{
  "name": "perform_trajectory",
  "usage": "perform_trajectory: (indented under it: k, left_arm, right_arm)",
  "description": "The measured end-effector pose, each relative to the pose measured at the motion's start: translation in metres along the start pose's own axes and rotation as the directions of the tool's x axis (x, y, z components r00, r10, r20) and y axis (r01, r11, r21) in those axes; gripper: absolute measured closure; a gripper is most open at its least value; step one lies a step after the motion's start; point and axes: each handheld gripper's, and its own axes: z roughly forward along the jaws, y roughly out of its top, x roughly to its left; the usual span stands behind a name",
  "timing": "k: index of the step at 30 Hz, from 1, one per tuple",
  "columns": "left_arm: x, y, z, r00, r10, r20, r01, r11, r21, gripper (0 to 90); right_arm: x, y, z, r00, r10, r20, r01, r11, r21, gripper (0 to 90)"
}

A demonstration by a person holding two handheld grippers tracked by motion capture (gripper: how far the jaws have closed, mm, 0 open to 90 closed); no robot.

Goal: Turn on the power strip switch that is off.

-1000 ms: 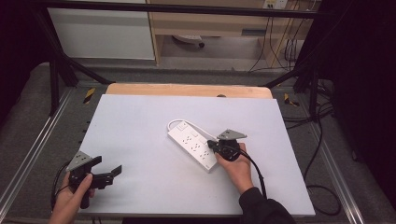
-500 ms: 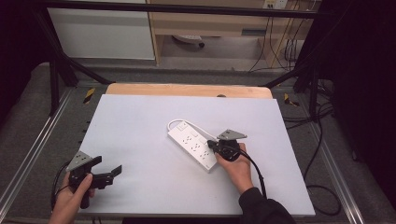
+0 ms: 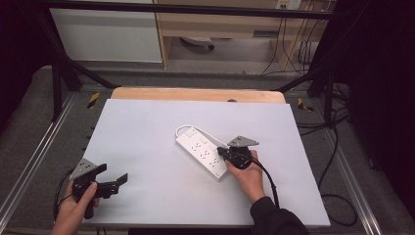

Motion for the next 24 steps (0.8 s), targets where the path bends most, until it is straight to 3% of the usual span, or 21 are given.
perform_trajectory:
  k: [24]
  left_arm:
    - [0.0004,0.0,-0.0002,1.0,0.0,0.002,0.0,1.0,0.0,6.0]
  right_arm:
    - [0.0005,-0.0008,0.0027,1.0,0.004,0.001,-0.004,1.0,0.007,90.0]
